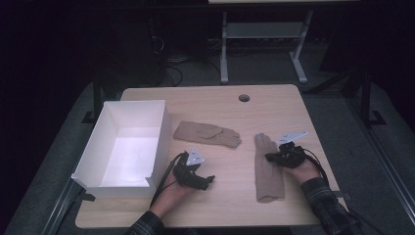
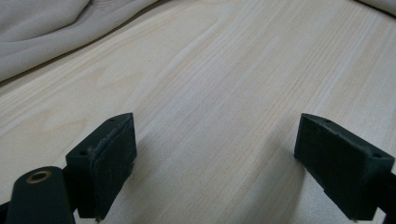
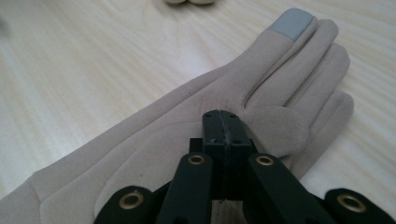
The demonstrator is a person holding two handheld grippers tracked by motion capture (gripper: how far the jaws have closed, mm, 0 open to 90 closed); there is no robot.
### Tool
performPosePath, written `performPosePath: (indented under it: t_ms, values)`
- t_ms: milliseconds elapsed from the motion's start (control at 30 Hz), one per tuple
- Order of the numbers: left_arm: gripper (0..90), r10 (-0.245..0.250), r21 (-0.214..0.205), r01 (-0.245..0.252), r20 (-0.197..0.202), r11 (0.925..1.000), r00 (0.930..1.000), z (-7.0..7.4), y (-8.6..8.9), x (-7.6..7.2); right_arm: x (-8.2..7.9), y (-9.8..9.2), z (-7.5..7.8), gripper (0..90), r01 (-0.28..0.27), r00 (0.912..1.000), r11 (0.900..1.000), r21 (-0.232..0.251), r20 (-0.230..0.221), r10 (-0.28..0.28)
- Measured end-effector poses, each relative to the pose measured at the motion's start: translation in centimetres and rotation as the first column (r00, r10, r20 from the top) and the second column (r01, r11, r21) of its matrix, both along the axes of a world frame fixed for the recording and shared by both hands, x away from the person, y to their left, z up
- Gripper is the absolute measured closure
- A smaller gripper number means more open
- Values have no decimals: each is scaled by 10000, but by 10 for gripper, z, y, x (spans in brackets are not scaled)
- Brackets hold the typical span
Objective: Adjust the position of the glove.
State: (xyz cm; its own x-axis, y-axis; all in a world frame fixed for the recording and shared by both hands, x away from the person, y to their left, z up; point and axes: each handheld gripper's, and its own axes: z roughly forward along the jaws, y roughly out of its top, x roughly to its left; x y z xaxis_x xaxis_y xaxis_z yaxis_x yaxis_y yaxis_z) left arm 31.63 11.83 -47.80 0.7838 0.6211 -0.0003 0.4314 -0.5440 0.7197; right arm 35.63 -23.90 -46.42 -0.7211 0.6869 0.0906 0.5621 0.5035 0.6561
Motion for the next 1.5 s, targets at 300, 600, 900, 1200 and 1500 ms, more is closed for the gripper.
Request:
performPosePath:
  t_ms: [300, 600, 900, 1200, 1500]
  values:
    - [122, -3, -9, 3, 21, 10000, 10000, 0, 0, 0, -25, -4, 1, 900, -95, 9999, 9999, -57, -86, 94]
    - [122, 41, -54, -41, -20, 10000, 10000, 0, 0, 0, -43, -6, 1, 900, -107, 9999, 9999, -84, -74, 106]
    - [121, -40, 17, 40, 28, 10000, 10000, 0, 0, 1, -39, -18, 15, 683, 528, 9970, 9984, 195, 555, -538]
    - [121, -37, 22, 37, 23, 10000, 10000, 0, 0, 1, -16, -43, 6, 437, 1865, 9779, 9821, 253, 913, -1881]
    - [121, -51, 33, 51, 33, 10000, 10000, 0, 0, 1, 3, -64, -11, 280, 3003, 9474, 9536, 215, 1092, -3008]
